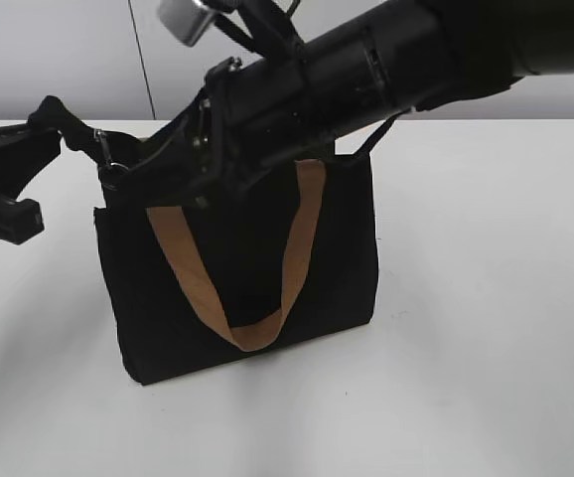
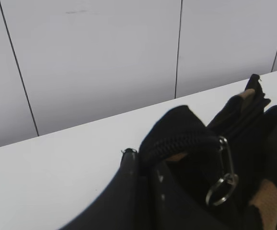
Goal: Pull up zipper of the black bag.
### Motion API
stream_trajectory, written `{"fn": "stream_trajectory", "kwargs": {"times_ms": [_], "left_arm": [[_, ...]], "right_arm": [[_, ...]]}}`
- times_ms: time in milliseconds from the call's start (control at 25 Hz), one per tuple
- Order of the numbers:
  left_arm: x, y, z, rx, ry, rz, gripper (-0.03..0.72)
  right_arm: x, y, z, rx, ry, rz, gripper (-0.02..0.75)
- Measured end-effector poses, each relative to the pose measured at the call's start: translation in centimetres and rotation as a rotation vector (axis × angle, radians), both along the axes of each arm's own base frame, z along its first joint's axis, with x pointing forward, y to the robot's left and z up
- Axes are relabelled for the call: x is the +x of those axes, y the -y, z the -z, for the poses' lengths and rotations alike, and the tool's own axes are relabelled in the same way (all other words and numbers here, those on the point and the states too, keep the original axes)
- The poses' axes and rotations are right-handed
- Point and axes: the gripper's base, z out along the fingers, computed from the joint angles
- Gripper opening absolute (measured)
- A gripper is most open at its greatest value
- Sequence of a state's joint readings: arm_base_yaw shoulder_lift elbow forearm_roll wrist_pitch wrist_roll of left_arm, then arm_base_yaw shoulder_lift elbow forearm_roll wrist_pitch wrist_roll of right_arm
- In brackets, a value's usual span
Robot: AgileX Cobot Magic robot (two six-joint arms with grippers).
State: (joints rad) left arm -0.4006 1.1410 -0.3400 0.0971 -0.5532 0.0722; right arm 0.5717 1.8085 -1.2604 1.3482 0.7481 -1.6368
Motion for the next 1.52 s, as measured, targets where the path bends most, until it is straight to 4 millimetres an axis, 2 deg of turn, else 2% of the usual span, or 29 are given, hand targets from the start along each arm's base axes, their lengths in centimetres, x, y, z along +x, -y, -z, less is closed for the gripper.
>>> {"fn": "stream_trajectory", "kwargs": {"times_ms": [280,440,880,1520], "left_arm": [[0.0,0.0,0.0,0.0,0.0,0.0,0.011],[0.0,0.0,0.0,0.0,0.0,0.001,0.011],[0.0,0.0,0.0,0.0,0.0,0.001,0.011],[0.0,0.0,0.0,0.001,-0.002,0.001,0.011]], "right_arm": [[0.5,-1.7,1.1,-0.031,0.027,0.042,0.389],[1.1,-1.7,1.5,-0.044,0.039,0.081,0.386],[1.1,-1.9,2.0,-0.048,0.025,0.073,0.298],[1.0,-2.0,1.8,-0.016,-0.004,0.075,0.295]]}}
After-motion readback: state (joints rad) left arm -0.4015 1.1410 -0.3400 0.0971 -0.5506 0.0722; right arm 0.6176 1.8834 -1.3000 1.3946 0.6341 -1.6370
